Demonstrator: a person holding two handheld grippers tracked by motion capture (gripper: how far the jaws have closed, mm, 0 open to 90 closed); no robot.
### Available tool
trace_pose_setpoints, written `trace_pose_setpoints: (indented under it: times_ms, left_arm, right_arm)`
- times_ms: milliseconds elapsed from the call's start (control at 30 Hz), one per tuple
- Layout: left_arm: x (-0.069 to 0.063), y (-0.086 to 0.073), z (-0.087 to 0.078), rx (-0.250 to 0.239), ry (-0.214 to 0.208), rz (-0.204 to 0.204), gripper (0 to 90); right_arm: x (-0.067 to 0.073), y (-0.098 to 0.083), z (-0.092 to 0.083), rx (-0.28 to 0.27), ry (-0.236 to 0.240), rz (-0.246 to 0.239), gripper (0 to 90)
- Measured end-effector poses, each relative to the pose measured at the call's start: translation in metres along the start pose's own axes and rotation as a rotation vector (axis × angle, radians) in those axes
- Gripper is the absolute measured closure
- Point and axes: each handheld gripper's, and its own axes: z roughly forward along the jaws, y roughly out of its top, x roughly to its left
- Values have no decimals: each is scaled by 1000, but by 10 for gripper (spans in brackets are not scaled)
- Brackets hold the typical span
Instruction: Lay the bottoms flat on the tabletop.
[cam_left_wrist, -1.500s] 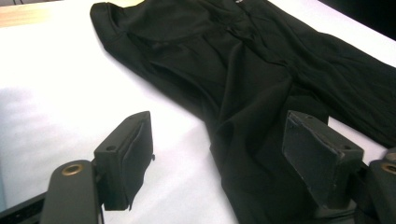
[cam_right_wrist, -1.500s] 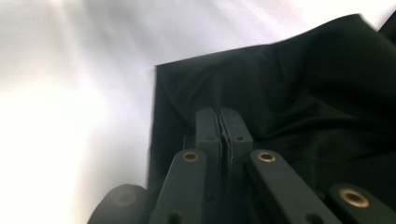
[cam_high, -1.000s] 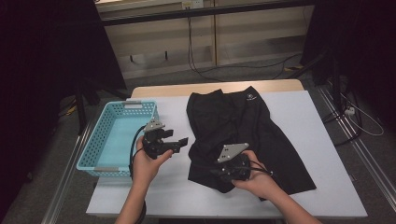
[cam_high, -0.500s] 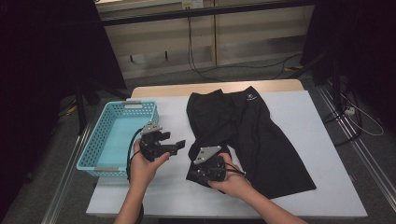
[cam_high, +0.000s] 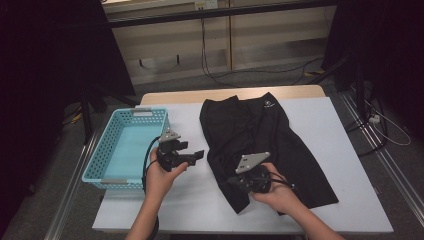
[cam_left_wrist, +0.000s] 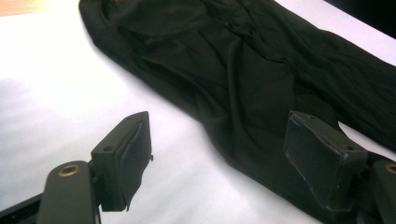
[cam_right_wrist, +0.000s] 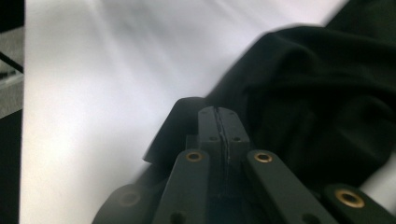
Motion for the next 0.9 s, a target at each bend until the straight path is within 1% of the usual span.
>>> trace_pose_setpoints:
  times_ms: [33,100,167,233,267,333,367,400,433,467,500,533,567,600,667,700,733,767,833,900]
  left_arm:
    - [-1,1,3,3,-2,0,232]
    - [-2,1,8,10,-6,3,231]
    - [-2,1,14,15,-6,-3,232]
    - [0,0,18,15,-6,-23,231]
    - [1,0,19,17,-6,-26,231]
    - [3,1,20,15,-3,-31,231]
    - [3,2,20,13,1,-33,231]
    - [4,3,20,7,-2,-38,231]
    - [4,4,19,1,-2,-38,231]
    - [4,4,19,-4,-3,-38,230]
    - [4,5,18,-6,-4,-36,230]
    - [4,5,17,-9,-4,-39,230]
    - [4,5,17,-9,-4,-34,229]
    - [4,5,16,-8,-4,-34,229]
    - [3,5,15,-7,-1,-32,229]
    - [3,4,15,-5,-1,-28,228]
    - [3,4,14,-4,1,-27,228]
    - [2,3,14,-3,1,-28,228]
    - [2,2,13,1,3,-25,228]
    - [3,1,11,-2,4,-28,228]
  right_arm:
    - [-5,-3,-5,-4,-10,16,895]
    - [-11,-7,-12,-22,-7,41,894]
    - [-14,-10,-18,-17,-5,45,894]
    - [-15,-13,-21,3,-6,40,894]
    - [-16,-15,-23,11,-3,41,894]
    - [-16,-19,-24,48,14,36,891]
    - [-16,-21,-23,66,10,30,884]
    - [-16,-23,-23,82,3,23,867]
    - [-15,-24,-23,90,-6,14,828]
    - [-14,-23,-22,85,-21,13,769]
    - [-13,-22,-22,72,-39,12,732]
    - [-11,-19,-21,62,-43,2,720]
    - [-9,-16,-20,45,-45,-5,690]
    - [-7,-13,-18,22,-61,-9,649]
    - [-2,-5,-12,-7,-89,-15,614]
    - [1,-2,-8,-14,-112,-29,583]
    - [3,2,-4,-22,-128,-43,582]
    - [6,5,2,-30,-135,-43,580]
    - [9,10,13,-34,-145,-39,579]
    - [10,12,25,-13,-165,-42,566]
